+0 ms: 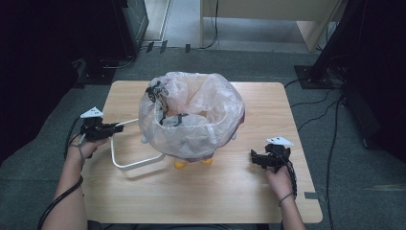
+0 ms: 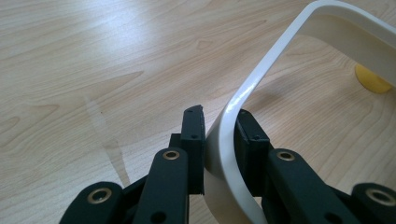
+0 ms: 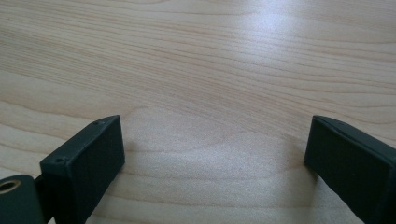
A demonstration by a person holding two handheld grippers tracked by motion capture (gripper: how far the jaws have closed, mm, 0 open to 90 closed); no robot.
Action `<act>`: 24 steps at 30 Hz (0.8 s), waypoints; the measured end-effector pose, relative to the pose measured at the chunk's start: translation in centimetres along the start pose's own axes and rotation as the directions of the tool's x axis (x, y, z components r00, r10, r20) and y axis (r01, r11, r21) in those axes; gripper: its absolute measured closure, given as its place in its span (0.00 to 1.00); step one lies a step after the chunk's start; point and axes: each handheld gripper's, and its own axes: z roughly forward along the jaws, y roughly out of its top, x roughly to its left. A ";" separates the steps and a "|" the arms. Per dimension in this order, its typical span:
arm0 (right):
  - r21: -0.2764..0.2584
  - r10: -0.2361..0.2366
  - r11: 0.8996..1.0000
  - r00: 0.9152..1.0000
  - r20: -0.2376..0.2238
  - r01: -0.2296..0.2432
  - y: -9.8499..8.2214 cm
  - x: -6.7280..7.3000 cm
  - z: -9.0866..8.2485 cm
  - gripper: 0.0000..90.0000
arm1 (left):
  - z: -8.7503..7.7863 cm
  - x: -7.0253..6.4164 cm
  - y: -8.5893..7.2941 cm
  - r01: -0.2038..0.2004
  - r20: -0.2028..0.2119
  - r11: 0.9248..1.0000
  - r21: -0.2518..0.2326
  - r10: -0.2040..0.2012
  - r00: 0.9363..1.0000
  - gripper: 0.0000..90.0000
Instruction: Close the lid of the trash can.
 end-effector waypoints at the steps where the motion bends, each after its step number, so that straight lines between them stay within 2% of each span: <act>1: 0.000 0.000 1.000 1.000 0.000 0.000 0.0 0.0 0.0 0.05 | -0.1 0.0 0.0 0.009 0.000 1.000 0.000 -0.009 1.000 0.85; 8: 0.000 0.000 1.000 1.000 0.000 0.000 0.0 0.0 0.0 0.05 | -1.2 0.4 0.0 0.035 0.007 0.999 0.000 -0.035 0.999 0.85; 15: 0.000 0.000 1.000 1.000 0.001 0.000 0.0 0.0 0.0 0.05 | -2.1 0.6 0.0 0.002 -0.005 1.000 -0.010 -0.003 1.000 0.84; 20: 0.000 0.000 1.000 1.000 0.000 0.000 0.0 0.0 0.0 0.05 | -2.9 1.0 -0.1 0.025 0.009 1.000 -0.014 -0.024 1.000 0.84; 24: 0.000 0.000 1.000 1.000 0.001 0.000 0.0 0.0 0.0 0.05 | -3.4 1.1 0.0 0.024 0.012 1.000 -0.011 -0.024 1.000 0.84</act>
